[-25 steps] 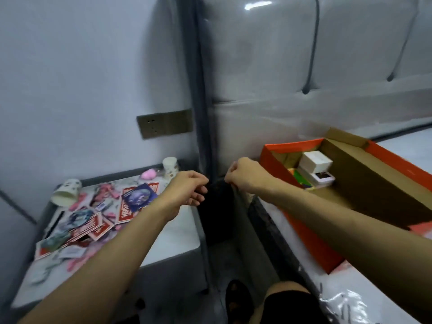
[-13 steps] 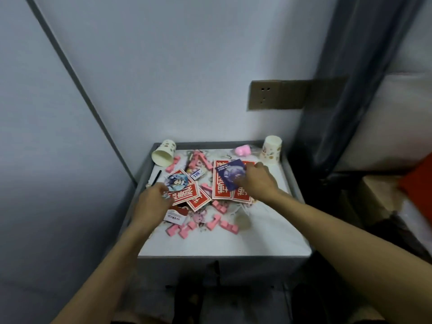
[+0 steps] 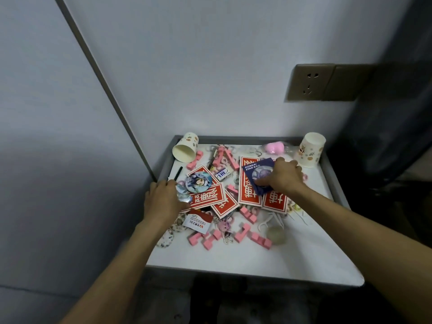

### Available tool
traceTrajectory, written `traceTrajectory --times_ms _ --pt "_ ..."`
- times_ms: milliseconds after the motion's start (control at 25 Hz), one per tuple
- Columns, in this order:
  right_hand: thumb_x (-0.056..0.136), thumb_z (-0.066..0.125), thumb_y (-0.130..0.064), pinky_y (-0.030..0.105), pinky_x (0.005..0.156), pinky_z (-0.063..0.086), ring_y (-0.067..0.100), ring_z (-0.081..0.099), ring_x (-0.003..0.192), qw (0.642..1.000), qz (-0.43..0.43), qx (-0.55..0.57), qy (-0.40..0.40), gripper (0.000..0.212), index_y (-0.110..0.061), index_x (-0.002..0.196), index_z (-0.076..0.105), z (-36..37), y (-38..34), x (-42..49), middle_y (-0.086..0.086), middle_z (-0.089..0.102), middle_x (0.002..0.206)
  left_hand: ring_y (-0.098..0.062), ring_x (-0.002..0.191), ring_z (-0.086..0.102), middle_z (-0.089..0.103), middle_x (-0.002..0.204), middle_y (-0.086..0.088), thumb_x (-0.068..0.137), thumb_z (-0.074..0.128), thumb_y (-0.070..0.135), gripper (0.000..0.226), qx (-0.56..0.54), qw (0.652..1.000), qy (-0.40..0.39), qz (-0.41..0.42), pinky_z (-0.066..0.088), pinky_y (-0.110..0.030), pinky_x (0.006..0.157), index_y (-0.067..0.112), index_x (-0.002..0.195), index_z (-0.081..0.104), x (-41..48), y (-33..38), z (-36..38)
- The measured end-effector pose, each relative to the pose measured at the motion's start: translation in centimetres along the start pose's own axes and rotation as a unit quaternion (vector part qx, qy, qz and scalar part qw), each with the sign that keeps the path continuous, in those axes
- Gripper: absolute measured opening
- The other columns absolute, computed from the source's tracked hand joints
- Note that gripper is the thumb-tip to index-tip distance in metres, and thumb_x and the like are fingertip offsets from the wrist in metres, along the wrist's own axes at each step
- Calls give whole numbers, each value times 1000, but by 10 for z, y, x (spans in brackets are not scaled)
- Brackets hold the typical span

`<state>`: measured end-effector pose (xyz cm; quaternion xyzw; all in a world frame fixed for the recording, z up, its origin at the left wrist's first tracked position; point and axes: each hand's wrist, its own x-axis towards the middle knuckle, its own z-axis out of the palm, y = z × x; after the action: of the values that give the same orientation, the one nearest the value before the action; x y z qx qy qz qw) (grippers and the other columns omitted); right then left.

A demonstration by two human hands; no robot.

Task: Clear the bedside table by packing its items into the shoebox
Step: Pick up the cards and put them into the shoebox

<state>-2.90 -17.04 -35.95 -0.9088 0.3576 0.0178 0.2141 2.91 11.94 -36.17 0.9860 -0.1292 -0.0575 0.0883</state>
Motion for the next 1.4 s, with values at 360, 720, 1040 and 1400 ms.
traceTrajectory --times_ms 360,720,1040,1400 --pt "51 84 -63 34 76 37 30 51 106 999 37 4 -28 71 -19 94 49 -1 -3 9 11 61 113 -18 71 72 74 89 -3 87 73 31 28 -317 944 -89 -19 57 -32 62 11 107 70 29 31 -37" --pt "57 92 -34 46 93 50 32 55 114 995 48 78 -48 90 -12 126 38 -10 -5 8 12 56 126 -16 80 65 69 120 -10 79 81 37 61 -239 966 -101 1 50 -28 66 13 130 60 60 43 -18" --pt "83 74 -19 37 75 59 21 70 85 893 7 441 -84 32 -9 111 63 -40 6 -45 4 72 96 -25 81 73 75 96 -8 94 64 29 28 -459 884 -88 11 57 -35 66 8 113 64 14 64 -68" --pt "101 47 -27 30 76 57 18 72 89 779 -37 602 -168 26 -14 113 67 -16 11 -122 2 75 98 -20 109 66 63 123 -5 105 44 21 23 -606 791 -81 8 57 -43 92 28 126 51 -58 126 -6"
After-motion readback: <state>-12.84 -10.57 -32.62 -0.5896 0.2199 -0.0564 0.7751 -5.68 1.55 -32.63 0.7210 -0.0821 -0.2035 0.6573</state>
